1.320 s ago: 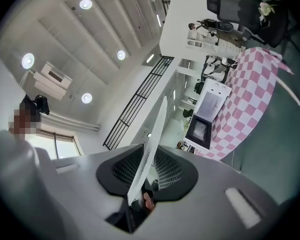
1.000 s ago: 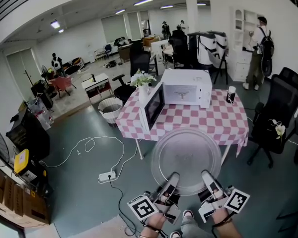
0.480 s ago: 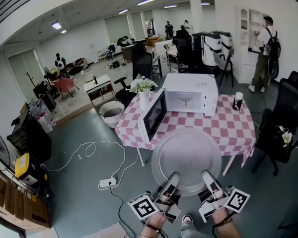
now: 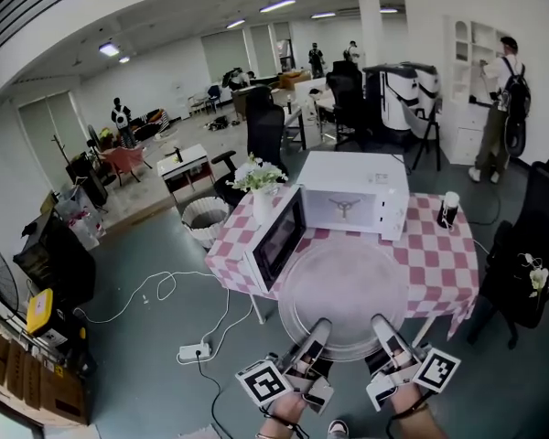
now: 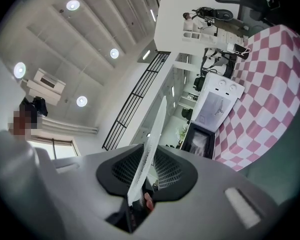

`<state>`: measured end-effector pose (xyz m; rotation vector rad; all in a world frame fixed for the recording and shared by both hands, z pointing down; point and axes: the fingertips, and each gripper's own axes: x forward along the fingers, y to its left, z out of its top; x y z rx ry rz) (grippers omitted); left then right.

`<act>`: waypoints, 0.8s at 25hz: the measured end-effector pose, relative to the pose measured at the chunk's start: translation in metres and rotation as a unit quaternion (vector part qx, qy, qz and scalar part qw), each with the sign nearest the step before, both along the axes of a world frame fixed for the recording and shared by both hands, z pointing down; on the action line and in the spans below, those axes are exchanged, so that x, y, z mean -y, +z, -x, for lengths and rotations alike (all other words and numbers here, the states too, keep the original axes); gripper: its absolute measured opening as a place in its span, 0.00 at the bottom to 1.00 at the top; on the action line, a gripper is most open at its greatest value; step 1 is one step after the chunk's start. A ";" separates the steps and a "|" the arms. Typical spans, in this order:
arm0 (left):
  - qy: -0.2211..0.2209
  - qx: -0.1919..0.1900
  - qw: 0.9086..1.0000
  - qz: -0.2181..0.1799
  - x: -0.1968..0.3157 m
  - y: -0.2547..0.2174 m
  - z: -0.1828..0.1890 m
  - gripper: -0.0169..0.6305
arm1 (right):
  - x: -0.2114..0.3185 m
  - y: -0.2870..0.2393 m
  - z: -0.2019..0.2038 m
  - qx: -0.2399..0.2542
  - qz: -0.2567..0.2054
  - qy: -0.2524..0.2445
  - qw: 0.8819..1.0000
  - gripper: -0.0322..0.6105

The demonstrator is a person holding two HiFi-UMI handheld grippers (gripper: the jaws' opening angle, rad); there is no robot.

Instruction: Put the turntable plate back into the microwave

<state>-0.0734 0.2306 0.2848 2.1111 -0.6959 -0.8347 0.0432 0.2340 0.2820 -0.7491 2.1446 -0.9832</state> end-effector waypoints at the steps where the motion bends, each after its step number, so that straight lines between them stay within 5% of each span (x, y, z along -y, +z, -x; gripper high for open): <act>1: -0.001 0.001 1.000 -0.001 0.009 0.000 -0.002 0.13 | 0.009 0.000 -0.002 0.002 0.001 -0.001 1.000 0.15; 20: 0.002 -0.003 1.000 0.018 0.121 0.023 -0.027 0.13 | 0.120 0.022 -0.026 0.001 0.021 0.002 1.000 0.15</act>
